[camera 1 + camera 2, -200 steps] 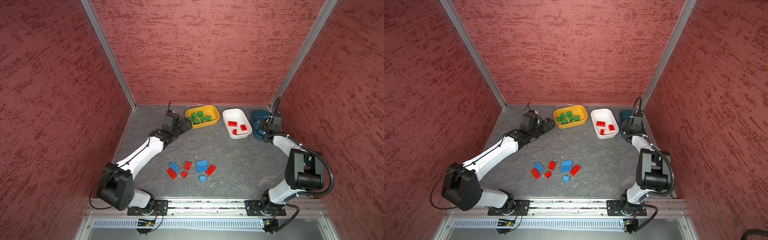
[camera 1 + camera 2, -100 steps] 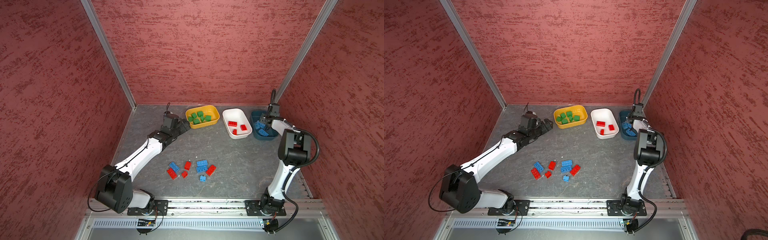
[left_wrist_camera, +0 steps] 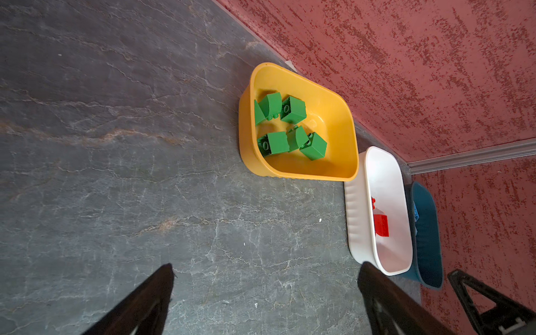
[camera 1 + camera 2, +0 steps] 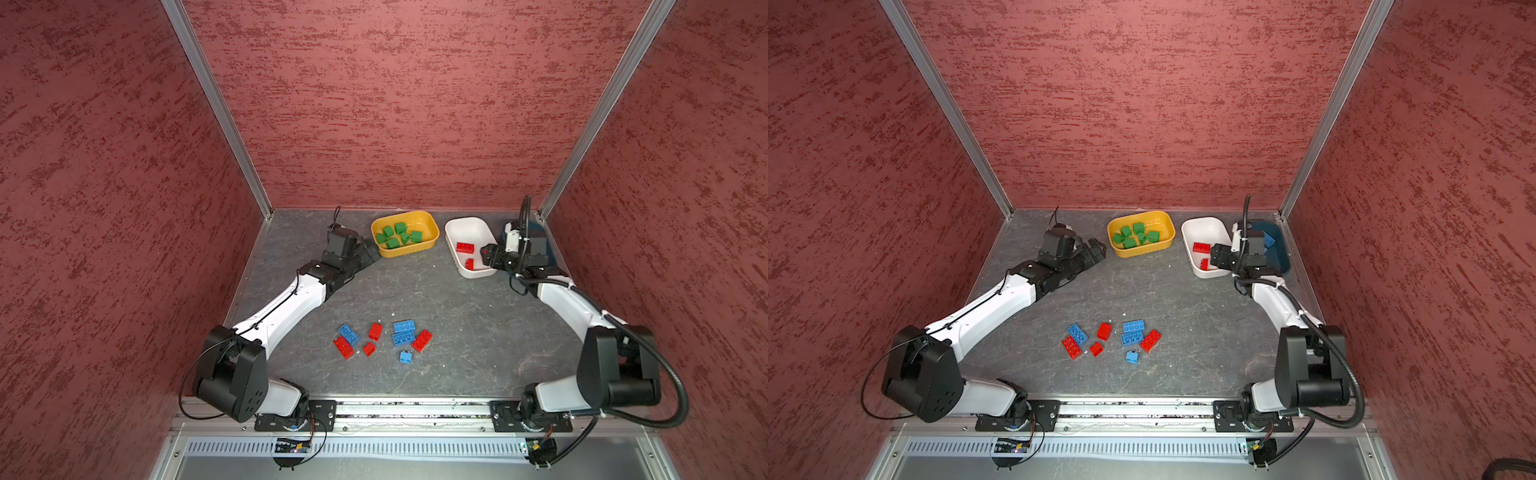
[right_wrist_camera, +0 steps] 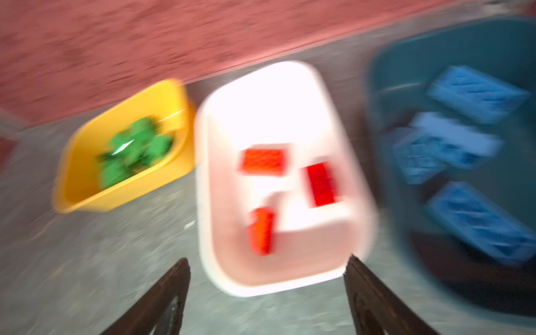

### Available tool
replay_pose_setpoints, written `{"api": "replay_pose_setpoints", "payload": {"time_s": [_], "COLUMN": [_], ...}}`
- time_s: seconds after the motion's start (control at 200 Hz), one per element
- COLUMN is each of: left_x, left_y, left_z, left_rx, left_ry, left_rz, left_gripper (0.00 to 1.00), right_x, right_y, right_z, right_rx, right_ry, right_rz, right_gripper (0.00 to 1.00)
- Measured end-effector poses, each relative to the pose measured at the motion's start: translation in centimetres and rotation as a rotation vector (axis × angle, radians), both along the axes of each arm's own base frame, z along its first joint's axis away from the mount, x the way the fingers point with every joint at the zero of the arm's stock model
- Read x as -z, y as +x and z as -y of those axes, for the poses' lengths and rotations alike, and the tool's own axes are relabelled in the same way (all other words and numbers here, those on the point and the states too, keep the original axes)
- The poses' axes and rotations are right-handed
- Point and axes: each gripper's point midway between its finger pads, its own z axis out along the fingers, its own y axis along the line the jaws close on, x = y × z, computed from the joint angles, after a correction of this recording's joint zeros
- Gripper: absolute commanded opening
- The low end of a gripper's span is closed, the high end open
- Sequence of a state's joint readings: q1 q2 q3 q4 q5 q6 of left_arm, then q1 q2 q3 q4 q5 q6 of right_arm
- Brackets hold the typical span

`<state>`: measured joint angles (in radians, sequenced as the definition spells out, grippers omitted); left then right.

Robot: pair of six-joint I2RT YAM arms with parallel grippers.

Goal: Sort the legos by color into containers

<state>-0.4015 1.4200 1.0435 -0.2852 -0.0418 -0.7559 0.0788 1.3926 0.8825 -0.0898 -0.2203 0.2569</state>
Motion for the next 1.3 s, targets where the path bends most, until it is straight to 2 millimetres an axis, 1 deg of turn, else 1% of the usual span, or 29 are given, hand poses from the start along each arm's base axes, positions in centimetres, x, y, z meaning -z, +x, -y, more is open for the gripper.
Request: {"api": "replay_pose_setpoints", "payload": {"time_s": [0.03, 0.095, 0.14, 0.155, 0.265, 0.376, 0.431, 0.531, 0.606, 0.696, 0.796, 1.012, 1.142, 1.297], "left_x": [0.1, 0.3, 0.3, 0.3, 0.3, 0.4, 0.4, 0.4, 0.4, 0.4, 0.5, 0.8, 1.0, 1.8], "left_y": [0.0, 0.1, 0.1, 0.2, 0.2, 0.2, 0.2, 0.2, 0.2, 0.2, 0.1, -0.1, -0.2, -0.3], "left_z": [0.0, -0.2, -0.4, -0.4, -0.7, -0.7, -0.6, -0.6, -0.6, -0.6, -0.6, -0.7, -0.7, -1.0], "left_rx": [-0.002, -0.01, -0.016, -0.017, -0.024, -0.025, -0.026, -0.027, -0.028, -0.03, -0.03, -0.031, -0.032, -0.04], "left_ry": [-0.001, -0.005, -0.008, -0.01, -0.012, -0.016, -0.022, -0.027, -0.03, -0.031, -0.03, -0.024, -0.02, -0.003], "left_rz": [-0.002, -0.01, -0.013, -0.014, -0.016, -0.018, -0.021, -0.024, -0.025, -0.027, -0.03, -0.043, -0.052, -0.078], "left_gripper": [0.99, 1.0, 0.99, 0.99, 1.0, 0.99, 0.99, 1.0, 0.99, 0.99, 0.99, 0.99, 1.0, 0.99], "right_x": [0.0, 0.6, 1.3, 1.7, 3.8, 5.4, 6.0, 7.0, 8.5, 10.2, 11.5, 12.5, 14.0, 14.4], "right_y": [-1.0, -3.1, -4.6, -5.1, -8.8, -12.1, -13.4, -15.1, -16.3, -17.3, -18.4, -20.1, -21.4, -21.2], "right_z": [-1.6, -4.1, -5.8, -6.3, -10.2, -13.6, -14.9, -16.9, -17.9, -18.7, -19.4, -20.7, -21.1, -21.1], "right_rx": [-0.036, -0.085, -0.12, -0.13, -0.225, -0.325, -0.371, -0.448, -0.498, -0.541, -0.594, -0.683, -0.723, -0.701], "right_ry": [0.032, 0.092, 0.126, 0.135, 0.168, 0.154, 0.135, 0.086, 0.029, -0.025, -0.072, -0.17, -0.252, -0.333], "right_rz": [0.005, -0.004, -0.025, -0.035, -0.101, -0.147, -0.163, -0.178, -0.208, -0.251, -0.282, -0.302, -0.326, -0.303], "right_gripper": [0.86, 0.87, 0.97, 0.98, 0.99, 0.99, 0.99, 0.99, 0.99, 0.98, 0.96, 0.92, 0.9, 0.8]}}
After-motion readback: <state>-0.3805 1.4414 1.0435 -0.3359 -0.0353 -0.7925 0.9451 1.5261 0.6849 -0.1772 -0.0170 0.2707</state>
